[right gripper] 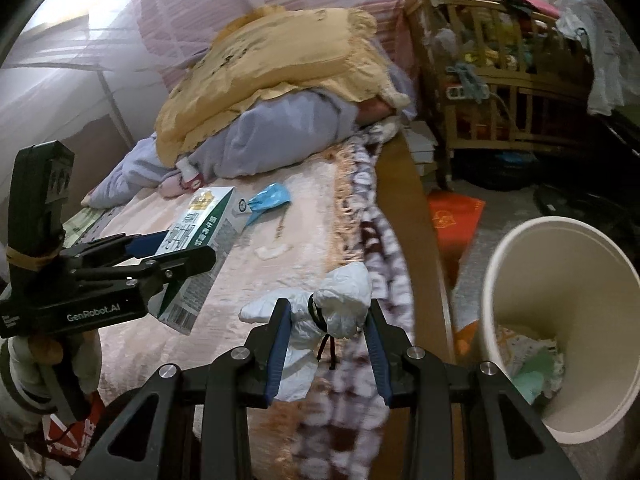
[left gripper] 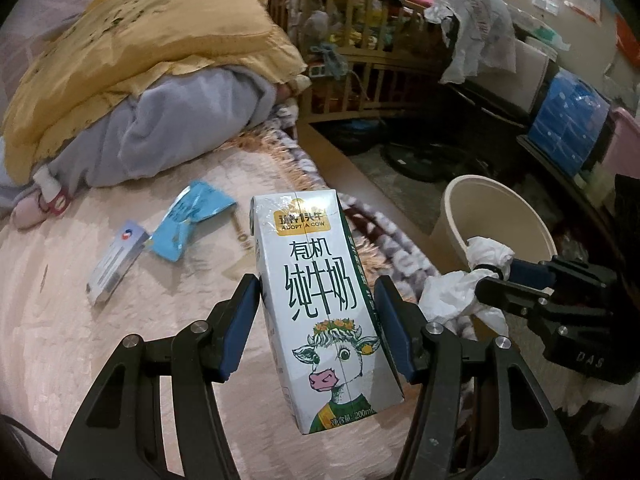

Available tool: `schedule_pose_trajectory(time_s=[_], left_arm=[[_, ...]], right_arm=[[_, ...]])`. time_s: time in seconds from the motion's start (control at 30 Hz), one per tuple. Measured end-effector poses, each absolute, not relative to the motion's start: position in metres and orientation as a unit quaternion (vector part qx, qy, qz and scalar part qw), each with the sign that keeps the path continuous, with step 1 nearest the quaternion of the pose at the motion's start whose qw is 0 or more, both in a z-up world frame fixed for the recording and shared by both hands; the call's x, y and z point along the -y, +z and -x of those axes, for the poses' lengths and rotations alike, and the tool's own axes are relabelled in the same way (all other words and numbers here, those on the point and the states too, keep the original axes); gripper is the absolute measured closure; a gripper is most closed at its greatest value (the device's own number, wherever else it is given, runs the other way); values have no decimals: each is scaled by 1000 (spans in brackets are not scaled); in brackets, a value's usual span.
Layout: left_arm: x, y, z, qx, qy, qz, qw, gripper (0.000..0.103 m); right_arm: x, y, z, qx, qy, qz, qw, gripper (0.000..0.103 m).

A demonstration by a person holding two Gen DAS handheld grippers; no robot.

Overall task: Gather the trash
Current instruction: 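Carry the milk carton and tissue over the white bucket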

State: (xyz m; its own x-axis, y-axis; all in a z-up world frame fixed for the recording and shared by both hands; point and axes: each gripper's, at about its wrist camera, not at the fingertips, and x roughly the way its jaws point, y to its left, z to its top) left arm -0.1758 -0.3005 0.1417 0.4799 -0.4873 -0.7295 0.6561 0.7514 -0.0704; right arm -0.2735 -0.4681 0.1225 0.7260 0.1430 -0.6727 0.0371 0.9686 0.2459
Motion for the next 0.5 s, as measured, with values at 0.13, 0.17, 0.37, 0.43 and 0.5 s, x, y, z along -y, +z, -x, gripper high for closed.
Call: schedule_pose_trajectory(time_s=[0.13,0.17,0.37,0.43,0.5], left_arm=[[318,140,177,-384,-343,-119,849,45],[321,140,178,-384,-344,-121,848,45],[343,139,182,-384,-356,-131,842,45],[349,139,182,-384,-360,-132,840,45],[357,139,182,-384,-367,-134,837,45]], right_arm=[[486,123,282,-367,9,-125,922,68],[492,122,284,-367,4,-128,921,68],[519,120,295,-366,-22,-141,920,68],[526,120,298,-365,-30,-142,920,68],[533,120,301,-365,-42,-139,920,68]])
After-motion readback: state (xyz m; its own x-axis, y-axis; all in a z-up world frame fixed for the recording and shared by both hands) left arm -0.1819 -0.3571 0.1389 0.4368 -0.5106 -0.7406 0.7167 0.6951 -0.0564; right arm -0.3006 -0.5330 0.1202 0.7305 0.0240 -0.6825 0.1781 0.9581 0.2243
